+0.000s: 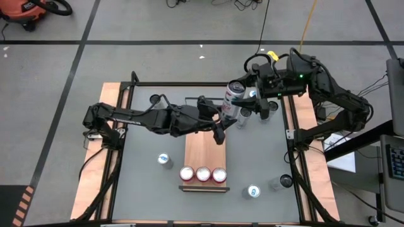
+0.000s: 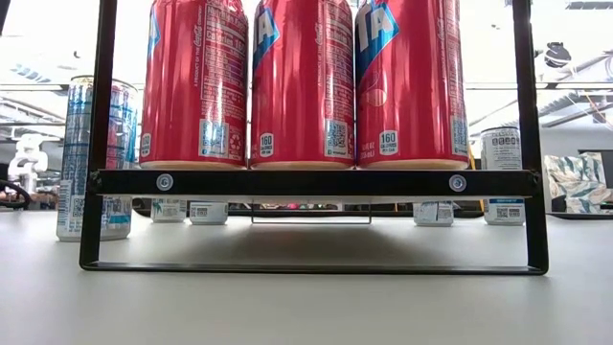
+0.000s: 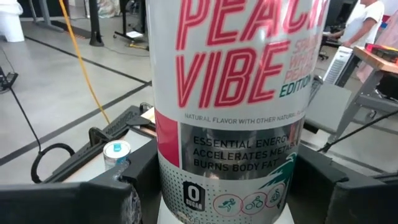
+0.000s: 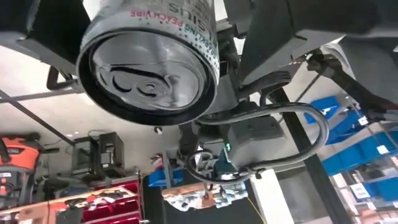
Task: Sort soda cans
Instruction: Put the bottom left white pink soda can on the shelf
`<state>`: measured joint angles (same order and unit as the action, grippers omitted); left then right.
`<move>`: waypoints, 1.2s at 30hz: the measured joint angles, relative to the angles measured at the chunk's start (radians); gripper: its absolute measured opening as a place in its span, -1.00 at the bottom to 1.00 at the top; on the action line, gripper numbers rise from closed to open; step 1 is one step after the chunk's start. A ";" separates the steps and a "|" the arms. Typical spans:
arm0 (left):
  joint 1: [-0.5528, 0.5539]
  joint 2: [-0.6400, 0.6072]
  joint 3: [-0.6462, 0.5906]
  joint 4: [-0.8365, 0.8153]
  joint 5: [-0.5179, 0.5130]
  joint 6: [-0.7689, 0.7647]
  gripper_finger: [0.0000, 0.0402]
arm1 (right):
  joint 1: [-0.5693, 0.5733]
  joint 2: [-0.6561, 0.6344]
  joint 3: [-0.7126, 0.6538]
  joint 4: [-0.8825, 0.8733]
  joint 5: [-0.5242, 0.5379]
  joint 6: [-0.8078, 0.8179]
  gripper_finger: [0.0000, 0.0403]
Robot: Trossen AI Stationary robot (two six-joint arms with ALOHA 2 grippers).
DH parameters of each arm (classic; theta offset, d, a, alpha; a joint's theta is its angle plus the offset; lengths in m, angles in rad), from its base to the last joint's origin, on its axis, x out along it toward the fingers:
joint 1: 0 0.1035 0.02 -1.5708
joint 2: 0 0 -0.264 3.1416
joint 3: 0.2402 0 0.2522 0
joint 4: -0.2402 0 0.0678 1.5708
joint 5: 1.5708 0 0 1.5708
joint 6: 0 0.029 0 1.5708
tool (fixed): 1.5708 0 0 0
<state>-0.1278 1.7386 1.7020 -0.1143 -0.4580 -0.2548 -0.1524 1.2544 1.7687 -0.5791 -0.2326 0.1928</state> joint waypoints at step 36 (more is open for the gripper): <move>-0.045 -0.044 0.002 -0.017 0.013 -0.264 0.84 | -0.003 -0.109 -0.002 -0.095 0.070 0.000 0.12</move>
<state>-0.1730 1.6948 1.7042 -0.1316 -0.4453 -0.5190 -0.1558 1.1458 1.7670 -0.6740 -0.1627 0.1931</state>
